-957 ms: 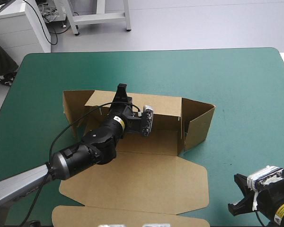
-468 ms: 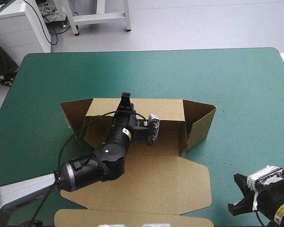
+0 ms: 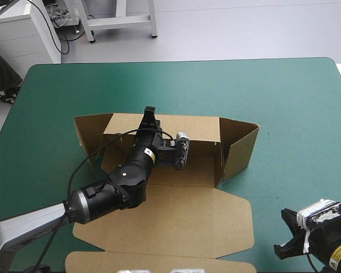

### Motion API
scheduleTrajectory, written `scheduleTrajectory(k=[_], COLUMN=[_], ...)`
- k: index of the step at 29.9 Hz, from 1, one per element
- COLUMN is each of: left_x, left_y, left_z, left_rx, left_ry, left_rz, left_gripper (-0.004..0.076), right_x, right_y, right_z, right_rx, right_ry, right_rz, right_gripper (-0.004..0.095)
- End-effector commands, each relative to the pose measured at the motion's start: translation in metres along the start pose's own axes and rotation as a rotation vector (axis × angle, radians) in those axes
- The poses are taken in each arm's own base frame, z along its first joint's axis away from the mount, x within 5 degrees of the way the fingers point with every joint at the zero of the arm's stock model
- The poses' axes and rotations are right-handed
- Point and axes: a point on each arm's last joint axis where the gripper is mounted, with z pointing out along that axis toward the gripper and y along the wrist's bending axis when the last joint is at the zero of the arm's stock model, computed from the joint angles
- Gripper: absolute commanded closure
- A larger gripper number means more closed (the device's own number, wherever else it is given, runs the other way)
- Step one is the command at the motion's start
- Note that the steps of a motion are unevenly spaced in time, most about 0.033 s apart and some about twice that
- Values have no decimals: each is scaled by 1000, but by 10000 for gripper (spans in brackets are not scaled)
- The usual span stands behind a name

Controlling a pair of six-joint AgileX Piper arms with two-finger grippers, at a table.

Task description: Fold the box

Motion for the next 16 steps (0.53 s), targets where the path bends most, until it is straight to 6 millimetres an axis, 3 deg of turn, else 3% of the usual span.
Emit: scheduleTrajectory(k=[1, 6, 8, 16], left_x=[-5, -2, 1, 2], left_y=[8, 10, 12, 14], left_z=[-4, 1, 3, 6], left_rx=[-13, -14, -14, -13], left_ry=[-84, -124, -125, -164], left_rz=[-27, -49, -68, -109], left_gripper=[731, 731, 731, 731], right_x=[-12, -12, -13, -46], right_y=[0, 1, 1, -4], right_z=[-4, -4, -5, -25], right_rx=[3, -6, -7, 61], right_ry=[-82, -76, -75, -64], right_rz=[-20, -9, 15, 108], right_gripper=[824, 534, 460, 437])
